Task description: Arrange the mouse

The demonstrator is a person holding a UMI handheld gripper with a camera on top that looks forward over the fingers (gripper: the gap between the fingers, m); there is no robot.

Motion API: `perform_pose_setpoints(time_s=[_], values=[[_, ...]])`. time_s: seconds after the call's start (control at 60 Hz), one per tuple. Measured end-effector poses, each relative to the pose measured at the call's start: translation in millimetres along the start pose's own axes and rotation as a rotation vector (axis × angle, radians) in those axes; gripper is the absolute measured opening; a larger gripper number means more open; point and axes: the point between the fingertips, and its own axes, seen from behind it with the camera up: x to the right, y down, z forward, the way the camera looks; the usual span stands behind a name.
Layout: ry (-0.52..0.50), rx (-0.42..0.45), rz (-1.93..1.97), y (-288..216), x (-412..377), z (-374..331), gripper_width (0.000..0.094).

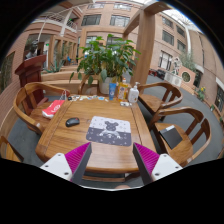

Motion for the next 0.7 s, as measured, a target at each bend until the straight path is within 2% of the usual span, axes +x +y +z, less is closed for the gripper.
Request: perform_pose_setpoints(time_s=[0.217, 0.433, 0.7], values=[[-0.005, -0.067, 0.01, 34, -17, 37, 0.0858], [-0.111, -0.161, 0.036, 86, -93, 85, 0.0854], [-0.248, -0.07, 0.057, 50, -208, 161, 0.0857]])
